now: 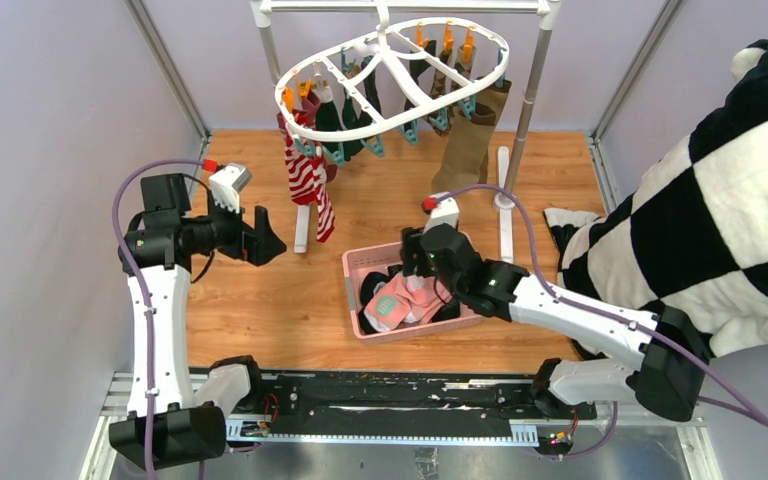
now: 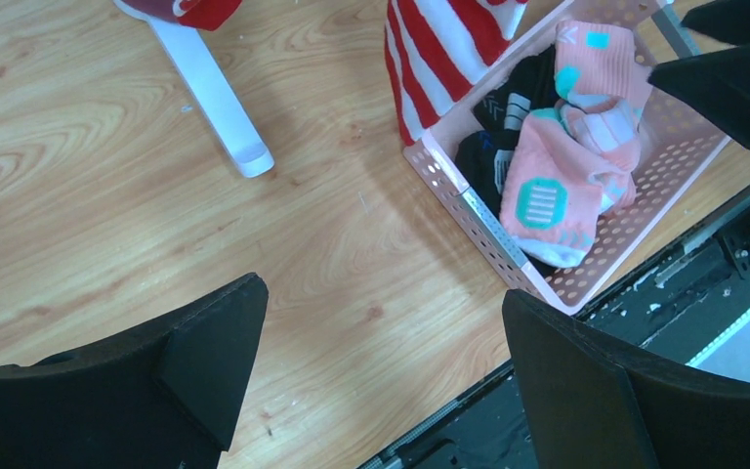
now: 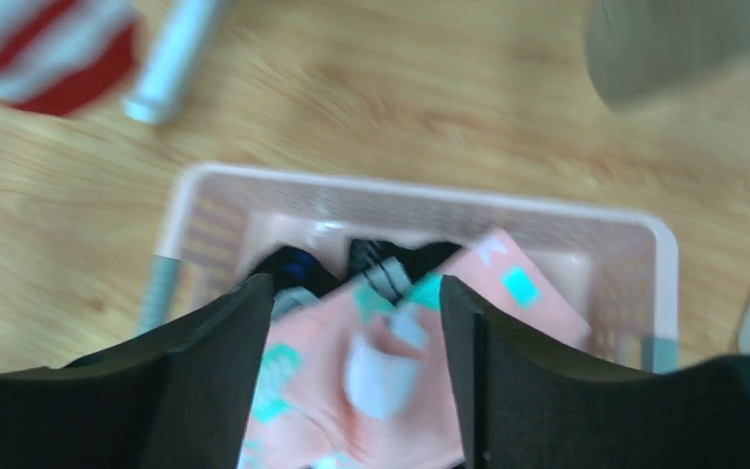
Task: Remove the socks clipped to the hanger
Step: Place the sock in the bin, then remove the sock from the hanger.
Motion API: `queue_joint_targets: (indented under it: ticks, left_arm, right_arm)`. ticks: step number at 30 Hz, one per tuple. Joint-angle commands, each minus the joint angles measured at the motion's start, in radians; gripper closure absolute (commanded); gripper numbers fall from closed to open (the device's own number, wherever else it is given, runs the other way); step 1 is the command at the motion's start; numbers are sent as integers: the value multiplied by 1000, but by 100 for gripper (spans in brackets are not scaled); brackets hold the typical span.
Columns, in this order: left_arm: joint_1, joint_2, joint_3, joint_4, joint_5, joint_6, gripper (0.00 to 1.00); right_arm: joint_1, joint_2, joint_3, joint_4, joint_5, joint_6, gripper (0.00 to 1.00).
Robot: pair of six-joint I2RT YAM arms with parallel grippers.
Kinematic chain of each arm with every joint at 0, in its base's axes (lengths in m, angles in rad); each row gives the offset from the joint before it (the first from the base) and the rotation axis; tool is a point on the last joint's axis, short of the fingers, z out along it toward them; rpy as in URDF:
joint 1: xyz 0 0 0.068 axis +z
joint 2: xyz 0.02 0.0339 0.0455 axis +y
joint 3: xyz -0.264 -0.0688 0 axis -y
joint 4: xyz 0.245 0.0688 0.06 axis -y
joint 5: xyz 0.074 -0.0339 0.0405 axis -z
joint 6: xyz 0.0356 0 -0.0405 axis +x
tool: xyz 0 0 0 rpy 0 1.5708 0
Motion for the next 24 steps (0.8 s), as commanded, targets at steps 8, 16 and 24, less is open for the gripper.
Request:
queue_joint_targets:
  ticks: [8, 16, 24]
  left_arm:
    - [101, 1, 61, -6, 42, -43, 0]
    - [186, 28, 103, -34, 45, -32, 0]
    - [190, 17, 125, -65, 62, -3, 0]
  right_arm:
    - [272, 302, 364, 388, 164, -370, 18]
    - [285, 571, 576, 586, 290, -540, 18]
    - [241, 680, 689, 609, 392, -565, 59]
